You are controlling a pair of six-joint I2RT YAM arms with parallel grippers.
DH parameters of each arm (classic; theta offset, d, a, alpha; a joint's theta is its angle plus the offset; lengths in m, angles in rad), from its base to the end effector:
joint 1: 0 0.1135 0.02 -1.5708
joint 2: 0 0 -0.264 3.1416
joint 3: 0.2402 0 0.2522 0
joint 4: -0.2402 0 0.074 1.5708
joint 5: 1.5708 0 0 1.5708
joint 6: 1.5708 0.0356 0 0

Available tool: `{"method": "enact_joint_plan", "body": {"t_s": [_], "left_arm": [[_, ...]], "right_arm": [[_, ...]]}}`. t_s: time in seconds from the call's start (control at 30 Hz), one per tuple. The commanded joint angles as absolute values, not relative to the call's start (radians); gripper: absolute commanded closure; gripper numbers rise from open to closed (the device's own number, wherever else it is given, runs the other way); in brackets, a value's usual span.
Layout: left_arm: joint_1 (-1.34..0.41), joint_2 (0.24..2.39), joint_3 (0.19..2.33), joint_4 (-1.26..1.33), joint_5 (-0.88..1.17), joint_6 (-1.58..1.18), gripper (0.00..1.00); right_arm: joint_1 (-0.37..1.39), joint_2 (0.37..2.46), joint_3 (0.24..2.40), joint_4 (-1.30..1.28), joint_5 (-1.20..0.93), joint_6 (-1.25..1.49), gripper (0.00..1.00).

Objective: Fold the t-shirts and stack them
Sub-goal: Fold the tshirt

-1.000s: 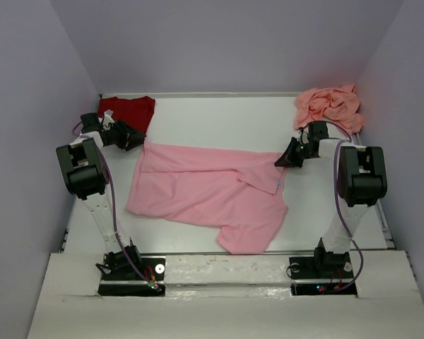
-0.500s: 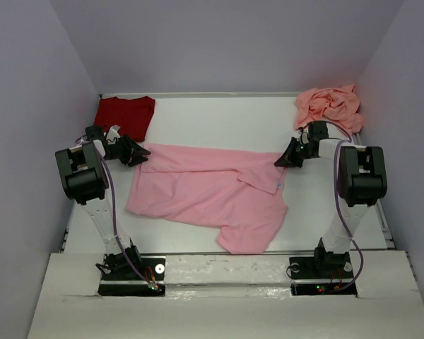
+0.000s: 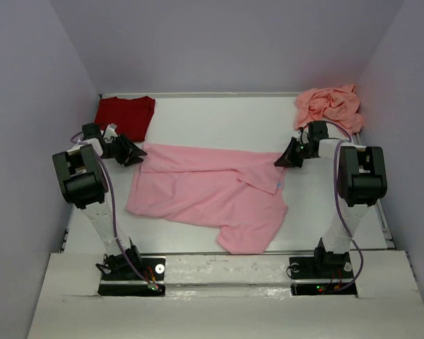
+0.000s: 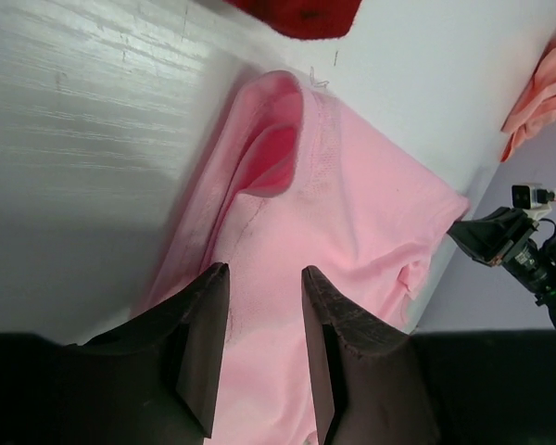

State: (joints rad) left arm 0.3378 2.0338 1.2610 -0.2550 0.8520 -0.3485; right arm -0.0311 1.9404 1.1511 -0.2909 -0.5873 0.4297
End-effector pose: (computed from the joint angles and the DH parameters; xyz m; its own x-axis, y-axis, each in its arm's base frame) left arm 0.3915 0.1091 0.1382 -0.8100 -0.5228 -0.2656 -0.1361 0.6082 -0.7821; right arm 0.3798 0.0079 0.1366 -0.8994 0.3750 -0.2247 0.1536 0.7524 0.6406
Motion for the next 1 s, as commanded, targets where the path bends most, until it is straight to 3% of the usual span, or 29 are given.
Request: {"method": "enact_joint_plan", "body": {"t_s": [0.0,0.97], "left_arm": [[0.367,1.914,1.307,-0.255,0.796,-0.351,0.53],[0.379,1.99,1.258,-0.273,0.854,-0.339,0.57]], "right_arm": [[-0.023,1.967,1.175,-0.275,-0.58,0.408,1.0],[-0.023,1.971,1.178,-0.275,-0.575,0.408,1.0]]}}
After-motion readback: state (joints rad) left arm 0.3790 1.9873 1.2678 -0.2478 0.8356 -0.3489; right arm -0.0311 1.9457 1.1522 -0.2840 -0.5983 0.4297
